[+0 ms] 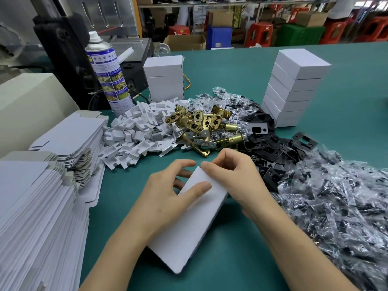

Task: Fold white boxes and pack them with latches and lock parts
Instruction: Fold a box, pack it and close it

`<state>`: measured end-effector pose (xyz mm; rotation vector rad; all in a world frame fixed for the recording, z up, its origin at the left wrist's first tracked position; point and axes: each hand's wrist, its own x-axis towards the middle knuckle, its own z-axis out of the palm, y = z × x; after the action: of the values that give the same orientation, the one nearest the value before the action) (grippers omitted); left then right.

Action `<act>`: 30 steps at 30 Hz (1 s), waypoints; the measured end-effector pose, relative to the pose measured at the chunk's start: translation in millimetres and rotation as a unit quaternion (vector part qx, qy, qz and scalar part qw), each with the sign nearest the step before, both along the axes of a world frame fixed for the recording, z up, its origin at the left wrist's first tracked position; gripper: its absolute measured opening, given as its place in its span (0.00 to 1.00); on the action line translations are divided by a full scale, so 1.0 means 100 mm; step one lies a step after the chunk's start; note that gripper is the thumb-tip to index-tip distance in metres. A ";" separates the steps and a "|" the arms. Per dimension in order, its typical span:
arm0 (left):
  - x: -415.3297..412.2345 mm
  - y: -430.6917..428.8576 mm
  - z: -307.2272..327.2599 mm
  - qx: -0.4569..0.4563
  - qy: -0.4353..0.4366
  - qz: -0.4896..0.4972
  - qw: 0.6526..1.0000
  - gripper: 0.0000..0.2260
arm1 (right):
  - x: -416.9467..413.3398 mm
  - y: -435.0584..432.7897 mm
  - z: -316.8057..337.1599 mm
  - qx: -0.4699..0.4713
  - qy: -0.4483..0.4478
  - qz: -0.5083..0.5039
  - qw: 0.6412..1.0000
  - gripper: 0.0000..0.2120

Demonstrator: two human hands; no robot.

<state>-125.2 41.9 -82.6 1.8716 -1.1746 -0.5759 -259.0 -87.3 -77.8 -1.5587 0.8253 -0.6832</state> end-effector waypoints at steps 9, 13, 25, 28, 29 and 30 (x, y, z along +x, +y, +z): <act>-0.27 0.00 0.13 0.032 -0.232 0.021 0.972 0.33 | 0.01 -0.05 -0.04 -0.003 -0.017 -0.049 0.999 0.15; -0.26 0.04 0.14 0.017 -0.268 0.011 0.963 0.29 | -0.01 -0.07 -0.01 0.035 -0.011 -0.027 0.999 0.15; -0.11 0.08 0.15 0.026 -0.273 -0.039 0.961 0.32 | -0.01 -0.06 -0.02 0.030 -0.026 0.001 0.999 0.14; -0.09 0.09 0.14 0.016 -0.251 -0.034 0.967 0.33 | -0.02 -0.04 -0.01 0.024 -0.027 0.008 0.999 0.13; -0.10 0.09 0.14 0.014 -0.250 -0.032 0.968 0.32 | -0.02 -0.02 -0.01 0.015 -0.024 0.006 1.000 0.13; -0.11 0.08 0.13 0.011 -0.251 -0.030 0.967 0.32 | -0.01 0.00 -0.02 0.003 -0.020 0.002 1.000 0.13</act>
<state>-136.0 49.9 -69.3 2.0727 -1.5540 -0.1394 -260.0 -87.4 -79.3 -1.5359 0.7946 -0.7055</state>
